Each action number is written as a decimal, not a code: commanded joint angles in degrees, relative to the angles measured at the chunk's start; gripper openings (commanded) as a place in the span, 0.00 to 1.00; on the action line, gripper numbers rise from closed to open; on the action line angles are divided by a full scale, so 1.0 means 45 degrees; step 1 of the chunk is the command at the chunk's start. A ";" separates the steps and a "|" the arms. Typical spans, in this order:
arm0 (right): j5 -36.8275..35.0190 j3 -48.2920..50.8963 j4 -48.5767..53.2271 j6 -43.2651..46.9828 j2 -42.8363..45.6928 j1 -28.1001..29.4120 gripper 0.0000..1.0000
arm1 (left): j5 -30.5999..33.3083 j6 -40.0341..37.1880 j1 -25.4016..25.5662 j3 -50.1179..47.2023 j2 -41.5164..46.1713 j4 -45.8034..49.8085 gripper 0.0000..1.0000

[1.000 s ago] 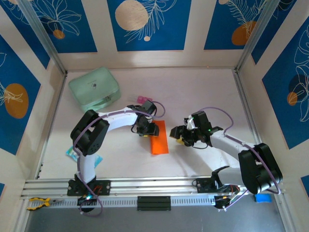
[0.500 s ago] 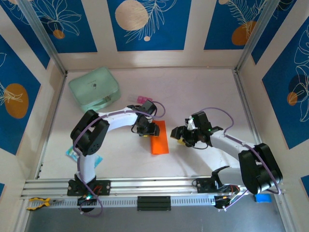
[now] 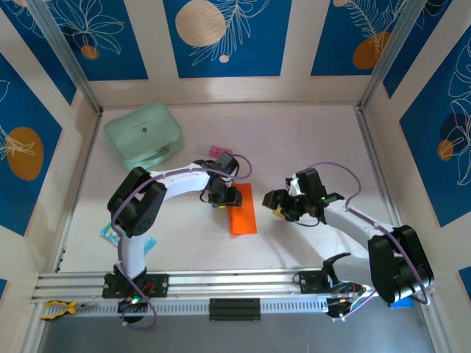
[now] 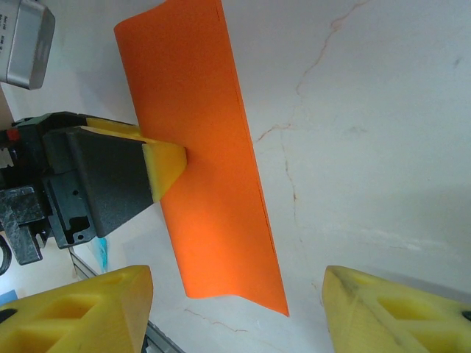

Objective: Fold a paper plane with a square sheet of paper (pick it up from the middle)
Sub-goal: First fold the square sheet of paper in half at the center of the table.

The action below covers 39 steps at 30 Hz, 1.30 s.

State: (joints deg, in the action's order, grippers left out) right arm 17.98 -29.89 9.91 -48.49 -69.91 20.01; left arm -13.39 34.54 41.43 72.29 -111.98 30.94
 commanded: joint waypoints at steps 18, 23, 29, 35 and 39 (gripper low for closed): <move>-0.0036 0.0672 0.0922 0.0050 0.1636 -0.0680 0.64 | 0.2351 -0.0539 0.0023 0.0046 -0.0669 0.1549 0.54; 0.0182 0.0581 0.1030 0.0130 0.1711 -0.0789 0.64 | 0.2619 -0.0446 -0.0003 0.0174 -0.0488 0.1727 0.50; 0.0272 0.0531 0.1147 0.0164 0.1843 -0.0899 0.64 | 0.2548 -0.0469 -0.0008 0.0230 -0.0566 0.1759 0.48; 0.0329 0.0644 0.1098 0.0113 0.1879 -0.0958 0.64 | 0.2480 -0.0416 -0.0013 0.0278 -0.0702 0.1719 0.49; 0.0360 0.0612 0.1118 0.0113 0.1920 -0.0976 0.64 | 0.2546 -0.0352 -0.0013 0.0273 -0.0789 0.1700 0.49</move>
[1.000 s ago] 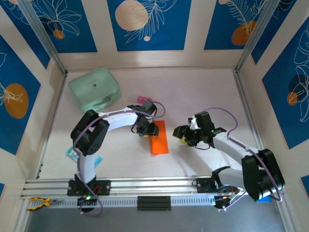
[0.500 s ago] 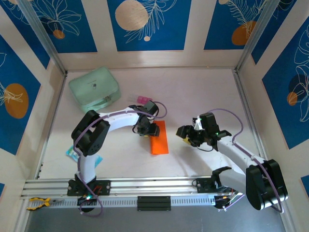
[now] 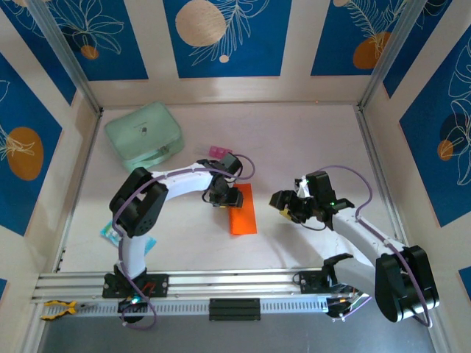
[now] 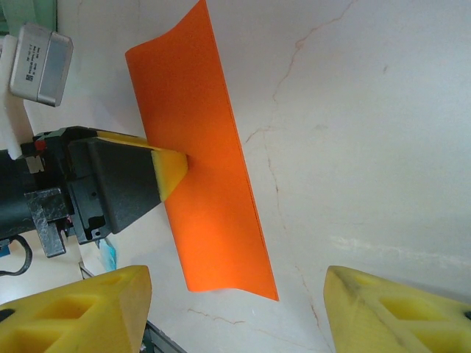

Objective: Fold a paper plane with a square sheet of paper (pick it up from the middle)
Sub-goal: First fold the square sheet of paper in half at the center of the table.

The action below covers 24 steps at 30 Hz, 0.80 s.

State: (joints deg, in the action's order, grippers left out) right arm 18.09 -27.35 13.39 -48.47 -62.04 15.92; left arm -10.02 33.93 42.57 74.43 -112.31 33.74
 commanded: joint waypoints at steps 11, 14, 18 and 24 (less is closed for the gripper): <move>0.0356 0.0142 0.0306 0.0092 0.0153 -0.0067 0.64 | 0.1563 -0.0301 -0.0260 -0.0227 -0.1087 0.0873 0.51; 0.0382 0.0145 0.0279 0.0119 0.0152 -0.0067 0.65 | 0.1622 -0.0257 -0.0279 -0.0257 -0.1109 0.0843 0.50; 0.0377 0.0152 0.0267 0.0087 0.0135 -0.0088 0.65 | 0.1658 -0.0270 -0.0260 -0.0249 -0.1159 0.0843 0.49; 0.0377 0.0222 0.0210 0.0052 0.0139 -0.0089 0.65 | 0.1606 -0.0256 -0.0270 -0.0213 -0.1194 0.0823 0.49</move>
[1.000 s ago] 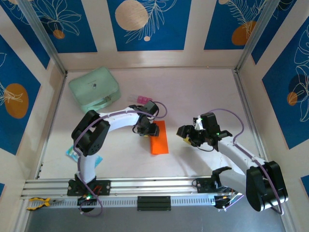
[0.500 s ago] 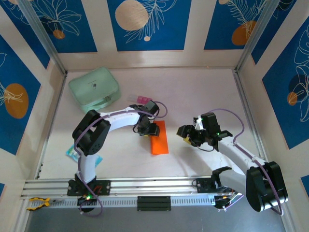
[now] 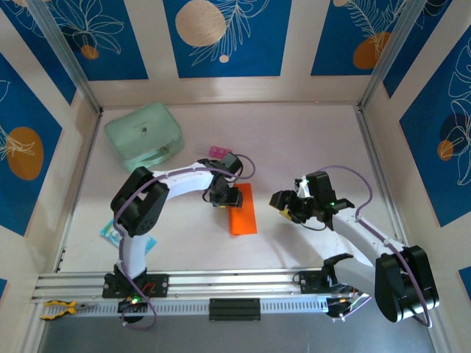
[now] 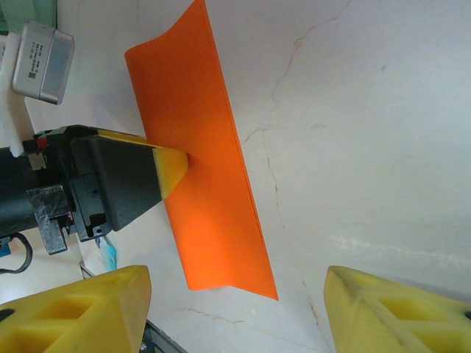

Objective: Fold a paper plane with a square sheet of paper (pick it up from the middle)
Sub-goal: First fold the square sheet of paper in half at the center of the table.

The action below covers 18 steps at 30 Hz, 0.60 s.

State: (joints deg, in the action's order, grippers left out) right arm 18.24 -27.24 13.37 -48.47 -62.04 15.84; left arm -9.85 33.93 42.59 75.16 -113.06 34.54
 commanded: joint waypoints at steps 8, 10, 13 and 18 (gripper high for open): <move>0.0380 0.0236 0.0155 0.0012 0.0135 -0.0074 0.65 | 0.1465 -0.0457 -0.0280 -0.0275 -0.1165 0.0645 0.51; 0.0390 0.0254 0.0160 0.0009 0.0134 -0.0074 0.65 | 0.1471 -0.0448 -0.0265 -0.0291 -0.1176 0.0591 0.51; 0.0410 0.0275 0.0107 -0.0029 0.0135 -0.0058 0.65 | 0.1388 -0.0469 -0.0265 -0.0275 -0.1235 0.0547 0.52; 0.0497 0.0351 -0.0054 -0.0056 0.0117 -0.0055 0.65 | 0.1390 -0.0492 -0.0265 -0.0313 -0.1264 0.0527 0.52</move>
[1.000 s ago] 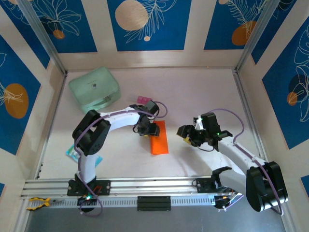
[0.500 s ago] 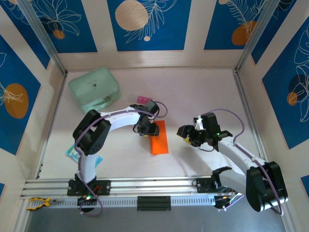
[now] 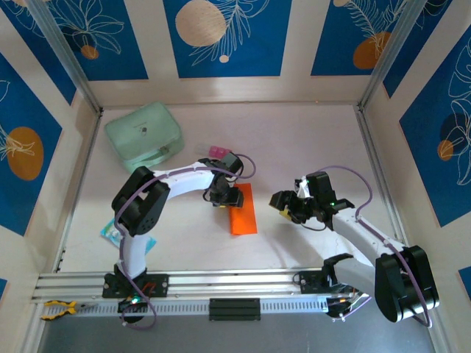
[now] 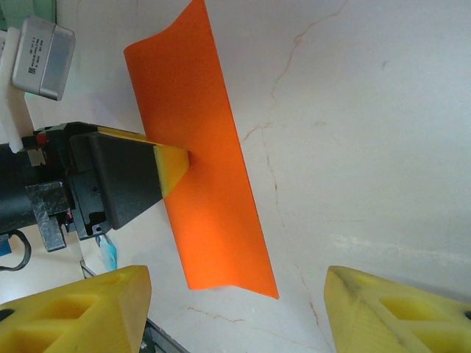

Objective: Fold a paper plane with a square sheet of paper (pick it up from the middle)
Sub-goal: First fold the square sheet of paper in half at the center of the table.

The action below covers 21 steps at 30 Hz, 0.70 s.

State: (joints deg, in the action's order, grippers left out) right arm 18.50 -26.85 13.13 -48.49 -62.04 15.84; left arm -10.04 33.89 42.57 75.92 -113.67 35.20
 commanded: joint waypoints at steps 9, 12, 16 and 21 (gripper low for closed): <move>0.0883 0.0197 -0.0812 -0.0035 -0.0578 0.0312 0.60 | 0.1413 -0.0616 -0.0261 -0.0435 -0.1247 0.0376 0.52; 0.0854 -0.0025 -0.0999 -0.0042 -0.1124 0.0577 0.54 | 0.1392 -0.0674 -0.0260 -0.0445 -0.1227 0.0361 0.51; 0.0601 -0.0274 -0.1081 -0.0058 -0.1630 0.0851 0.54 | 0.1458 -0.0707 -0.0274 -0.0447 -0.1210 0.0381 0.51; 0.0633 -0.0354 -0.1277 -0.0084 -0.1920 0.0978 0.54 | 0.1490 -0.0641 -0.0275 -0.0465 -0.1184 0.0342 0.51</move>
State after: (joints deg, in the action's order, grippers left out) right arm 20.58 -26.33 8.10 -48.69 -70.06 19.79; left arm -10.04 32.45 42.57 76.14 -113.82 35.51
